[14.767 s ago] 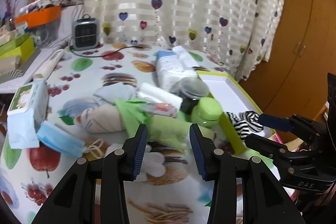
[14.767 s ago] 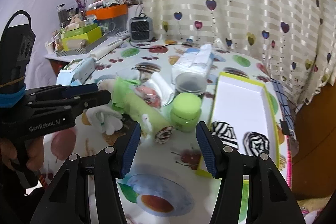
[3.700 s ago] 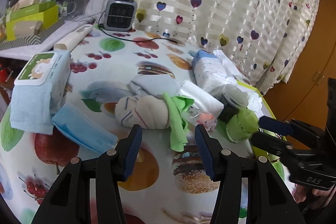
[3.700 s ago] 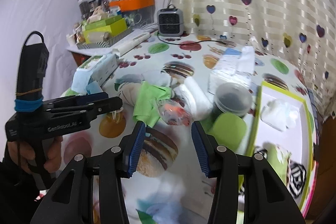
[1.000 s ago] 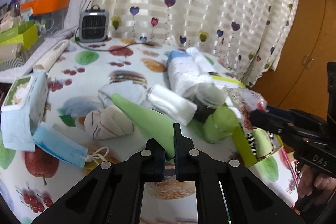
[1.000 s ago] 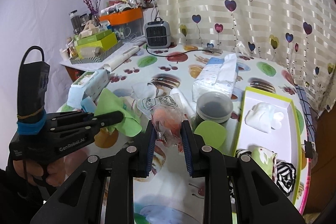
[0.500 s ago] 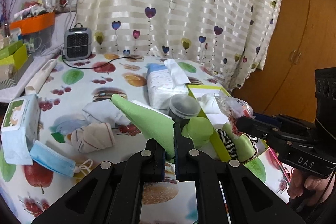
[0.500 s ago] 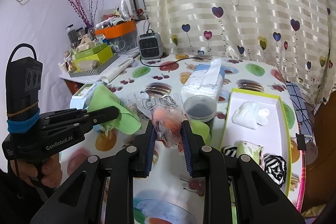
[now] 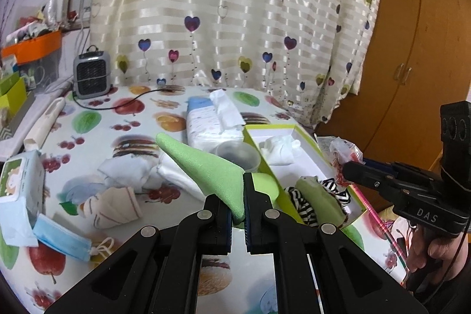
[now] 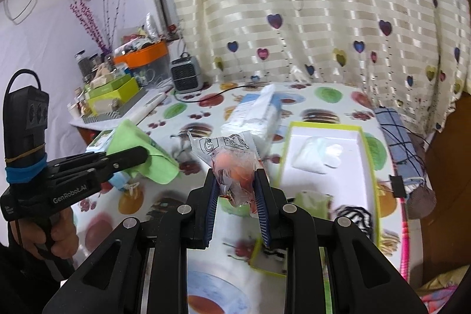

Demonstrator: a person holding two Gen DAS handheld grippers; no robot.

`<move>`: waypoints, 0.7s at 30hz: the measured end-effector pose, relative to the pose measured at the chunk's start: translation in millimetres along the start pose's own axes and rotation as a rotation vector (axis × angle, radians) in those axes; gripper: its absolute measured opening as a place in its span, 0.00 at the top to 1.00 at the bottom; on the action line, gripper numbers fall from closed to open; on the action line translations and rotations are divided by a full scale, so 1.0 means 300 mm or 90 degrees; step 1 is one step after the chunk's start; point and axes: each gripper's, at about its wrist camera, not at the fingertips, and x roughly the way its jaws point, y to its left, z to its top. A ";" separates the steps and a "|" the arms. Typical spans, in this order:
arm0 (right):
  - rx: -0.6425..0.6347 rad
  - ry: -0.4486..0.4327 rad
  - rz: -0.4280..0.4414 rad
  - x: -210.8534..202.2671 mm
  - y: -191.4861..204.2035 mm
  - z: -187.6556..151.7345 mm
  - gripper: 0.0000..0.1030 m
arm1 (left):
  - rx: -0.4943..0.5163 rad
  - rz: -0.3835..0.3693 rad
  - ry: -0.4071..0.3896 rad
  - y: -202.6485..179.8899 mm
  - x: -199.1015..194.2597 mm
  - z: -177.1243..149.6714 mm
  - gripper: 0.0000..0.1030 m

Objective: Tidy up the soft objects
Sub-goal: 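Grasp the green towel roll with the left gripper while the right grasps the clear bag, then carry the green towel roll and clear bag over the white tray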

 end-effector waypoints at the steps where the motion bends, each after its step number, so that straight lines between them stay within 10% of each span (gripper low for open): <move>1: 0.005 -0.002 -0.005 -0.007 -0.012 -0.001 0.75 | 0.003 -0.002 -0.001 -0.007 0.003 0.004 0.94; 21: 0.088 0.004 -0.065 -0.023 -0.218 -0.048 0.75 | 0.062 -0.053 -0.004 -0.161 0.057 0.063 0.94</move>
